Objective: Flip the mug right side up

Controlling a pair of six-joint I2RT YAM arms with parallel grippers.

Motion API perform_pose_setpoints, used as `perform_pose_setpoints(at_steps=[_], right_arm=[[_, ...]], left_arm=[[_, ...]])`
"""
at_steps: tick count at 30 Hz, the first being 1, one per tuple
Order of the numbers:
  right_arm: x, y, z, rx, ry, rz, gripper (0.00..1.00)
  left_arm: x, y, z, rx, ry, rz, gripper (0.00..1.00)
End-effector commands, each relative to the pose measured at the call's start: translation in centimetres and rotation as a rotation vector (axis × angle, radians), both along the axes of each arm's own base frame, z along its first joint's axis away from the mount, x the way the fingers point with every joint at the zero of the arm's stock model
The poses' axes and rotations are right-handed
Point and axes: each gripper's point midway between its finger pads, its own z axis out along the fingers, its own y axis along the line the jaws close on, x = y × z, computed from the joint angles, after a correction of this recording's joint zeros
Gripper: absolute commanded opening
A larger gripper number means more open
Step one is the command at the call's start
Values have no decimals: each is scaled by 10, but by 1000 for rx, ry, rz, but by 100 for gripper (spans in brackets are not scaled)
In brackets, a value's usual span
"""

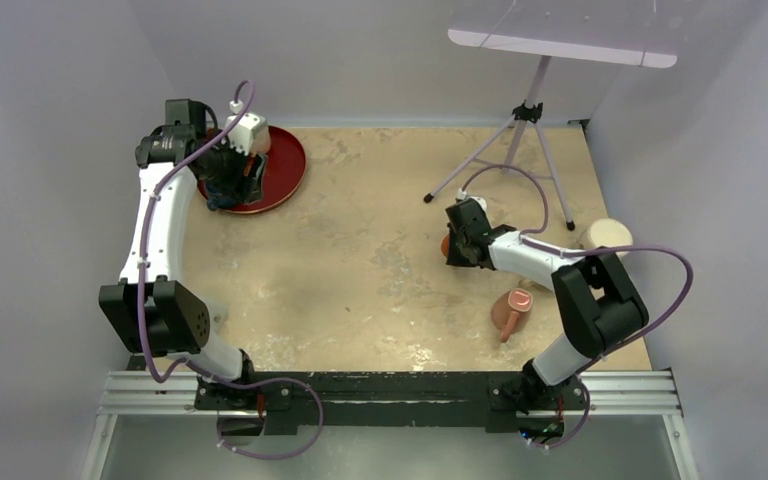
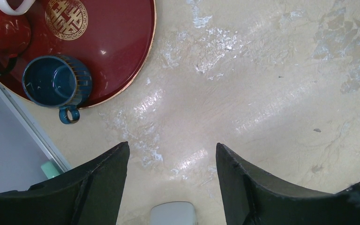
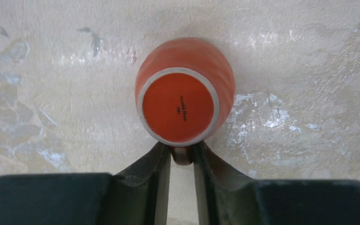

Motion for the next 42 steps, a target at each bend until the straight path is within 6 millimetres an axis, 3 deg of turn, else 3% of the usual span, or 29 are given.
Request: perform_pose_setpoints(at_steps=[1, 3, 6, 8, 9, 14, 19, 23, 27, 30, 33, 37, 42], right_arm=[[16, 1, 3, -19, -59, 0, 16], [17, 1, 5, -19, -58, -6, 1], [19, 2, 15, -16, -72, -3, 0], [23, 14, 34, 42, -107, 45, 0], [25, 25, 48, 89, -139, 94, 0], [31, 88, 145, 371, -315, 369, 0], [28, 144, 264, 692, -475, 574, 0], [18, 166, 356, 879, -642, 682, 0], [3, 182, 413, 993, -735, 746, 0], [-9, 188, 435, 1060, -772, 790, 0], [-14, 191, 444, 1076, -786, 805, 0], [-18, 194, 445, 1081, -787, 816, 0], [-20, 199, 444, 1096, -779, 829, 0]], left_arm=[[-6, -1, 15, 5, -50, -19, 72], [-7, -2, 15, 3, -46, -21, 72], [-13, -6, 16, -16, -34, -33, 72], [-16, -13, 20, -57, -27, -39, 73], [-17, -18, 23, -88, -22, -44, 81], [-25, -60, 54, -338, 19, -106, 95], [-43, -114, 121, -674, 42, -225, 95], [-57, -144, 182, -870, -16, -319, 94], [-68, -178, 225, -1005, -35, -401, 93], [-70, -198, 233, -1028, -12, -428, 90], [-62, -205, 239, -1064, 1, -429, 85], [-58, -211, 253, -1091, -27, -455, 80], [-58, -222, 253, -1089, -27, -477, 75]])
